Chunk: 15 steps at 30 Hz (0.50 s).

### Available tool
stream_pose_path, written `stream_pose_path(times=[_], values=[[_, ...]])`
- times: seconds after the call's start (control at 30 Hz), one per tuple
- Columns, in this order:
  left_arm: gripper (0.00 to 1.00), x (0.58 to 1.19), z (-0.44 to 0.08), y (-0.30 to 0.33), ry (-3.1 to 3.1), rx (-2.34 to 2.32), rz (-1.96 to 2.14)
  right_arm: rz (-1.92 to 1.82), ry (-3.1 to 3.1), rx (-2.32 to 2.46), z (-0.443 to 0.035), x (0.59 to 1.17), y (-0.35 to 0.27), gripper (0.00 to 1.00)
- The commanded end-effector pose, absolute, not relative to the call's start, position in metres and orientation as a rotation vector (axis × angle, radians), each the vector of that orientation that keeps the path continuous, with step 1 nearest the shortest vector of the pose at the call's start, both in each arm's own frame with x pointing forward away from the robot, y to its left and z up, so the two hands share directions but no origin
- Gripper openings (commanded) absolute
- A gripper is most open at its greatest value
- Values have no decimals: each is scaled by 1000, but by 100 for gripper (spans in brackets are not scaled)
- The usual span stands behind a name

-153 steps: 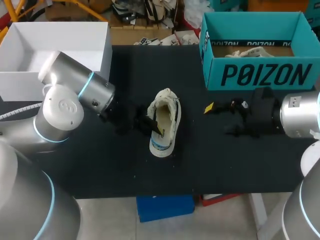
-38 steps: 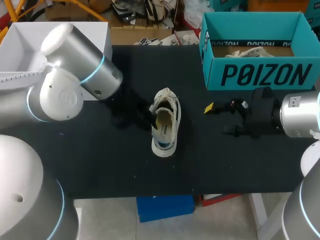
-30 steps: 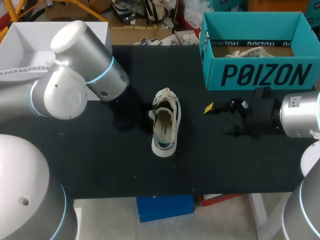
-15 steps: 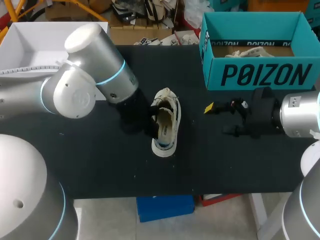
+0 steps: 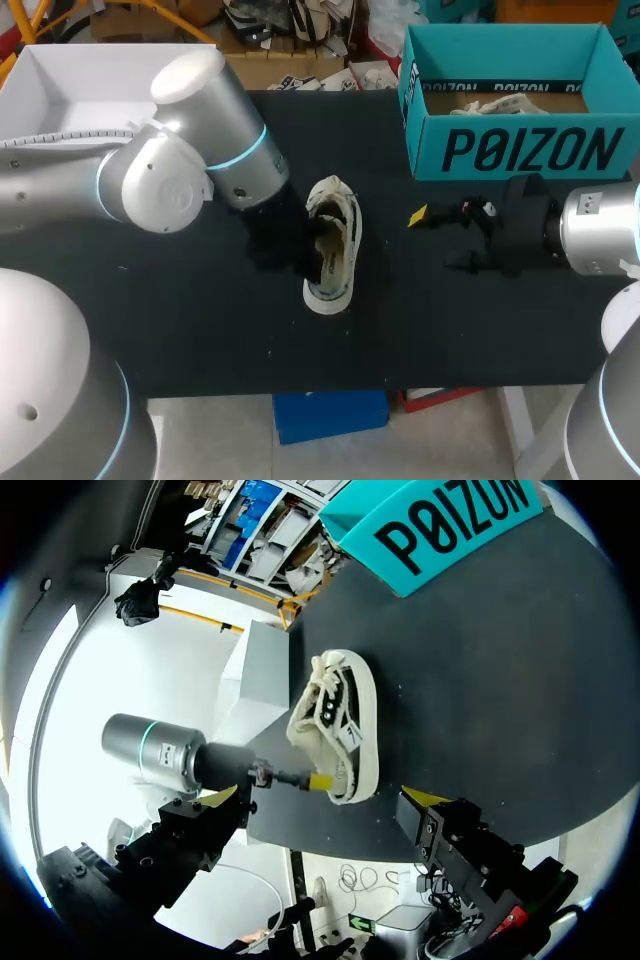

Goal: Take the shoe out of the shoebox, open the shoe tongue, remove and reinsert the insole, then place the shoe into the shoebox

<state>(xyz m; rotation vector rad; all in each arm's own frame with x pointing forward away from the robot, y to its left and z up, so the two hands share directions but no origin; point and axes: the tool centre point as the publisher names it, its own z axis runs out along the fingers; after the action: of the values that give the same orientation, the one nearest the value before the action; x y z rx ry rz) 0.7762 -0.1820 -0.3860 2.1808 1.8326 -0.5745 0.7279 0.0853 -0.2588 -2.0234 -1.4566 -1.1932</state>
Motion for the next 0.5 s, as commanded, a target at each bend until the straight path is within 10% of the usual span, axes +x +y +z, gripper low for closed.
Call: stream_pose_path(times=[0.03, 0.5], values=[[0, 777, -386, -182, 1838, 2183, -565, -1193, -1456, -2023, -259, 728, 86, 100], [0, 788, -378, -166, 1844, 2262, -412, -1193, -1456, -2023, -259, 728, 86, 100]])
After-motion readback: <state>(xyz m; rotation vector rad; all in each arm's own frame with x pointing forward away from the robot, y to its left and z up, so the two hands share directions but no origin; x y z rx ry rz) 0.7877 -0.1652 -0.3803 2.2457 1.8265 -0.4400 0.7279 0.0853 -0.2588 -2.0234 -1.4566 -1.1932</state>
